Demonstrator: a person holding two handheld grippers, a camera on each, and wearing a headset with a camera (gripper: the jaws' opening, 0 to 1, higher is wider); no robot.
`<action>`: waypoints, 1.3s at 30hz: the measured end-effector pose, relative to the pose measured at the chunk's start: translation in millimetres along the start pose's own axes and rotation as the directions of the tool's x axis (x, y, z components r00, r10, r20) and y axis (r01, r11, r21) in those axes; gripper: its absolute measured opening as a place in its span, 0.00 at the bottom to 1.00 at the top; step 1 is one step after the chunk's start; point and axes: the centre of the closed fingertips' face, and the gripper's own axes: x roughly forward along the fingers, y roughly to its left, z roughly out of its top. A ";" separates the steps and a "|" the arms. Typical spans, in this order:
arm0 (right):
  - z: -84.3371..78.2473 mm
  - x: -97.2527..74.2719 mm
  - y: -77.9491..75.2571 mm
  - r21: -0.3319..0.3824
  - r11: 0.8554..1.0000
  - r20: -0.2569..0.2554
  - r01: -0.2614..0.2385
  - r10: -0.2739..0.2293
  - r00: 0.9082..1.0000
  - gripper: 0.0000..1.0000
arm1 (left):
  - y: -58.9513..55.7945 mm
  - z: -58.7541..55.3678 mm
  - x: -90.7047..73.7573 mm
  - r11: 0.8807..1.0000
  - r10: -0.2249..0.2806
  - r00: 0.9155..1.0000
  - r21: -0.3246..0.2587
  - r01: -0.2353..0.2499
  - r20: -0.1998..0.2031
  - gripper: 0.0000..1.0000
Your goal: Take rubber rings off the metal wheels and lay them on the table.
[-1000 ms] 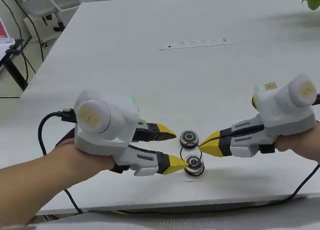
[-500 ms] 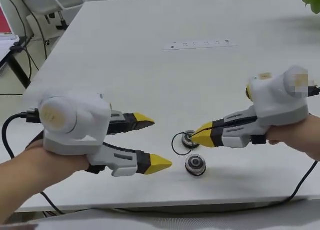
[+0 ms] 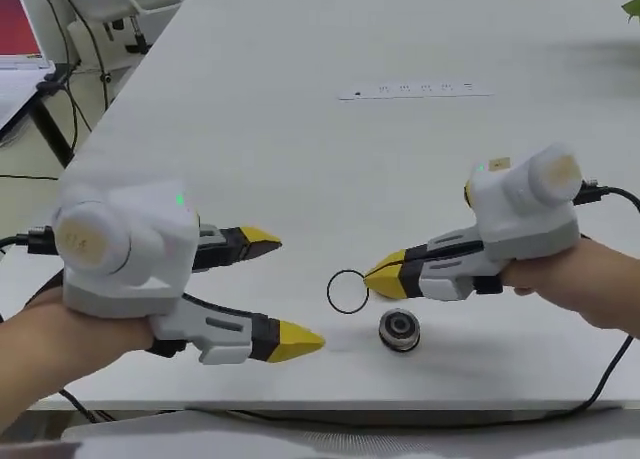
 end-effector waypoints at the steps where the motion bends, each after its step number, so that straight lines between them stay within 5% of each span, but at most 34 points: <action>1: -0.5 1.9 -0.5 0.004 1.000 -0.001 0.001 -0.001 1.000 0.00 | 0.6 -0.5 -0.6 1.000 0.003 1.000 -0.004 -0.003 0.000 0.68; 21: -21.3 24.6 -17.1 0.031 0.995 -0.043 0.093 -0.092 0.995 0.00 | 4.8 -19.9 -10.2 0.998 0.027 0.999 -0.058 -0.029 -0.030 0.81; 39: -14.5 26.7 -19.1 -0.036 0.993 -0.033 0.108 -0.110 0.993 0.09 | 7.9 -18.8 -10.9 0.998 0.024 0.999 -0.064 -0.026 -0.036 0.80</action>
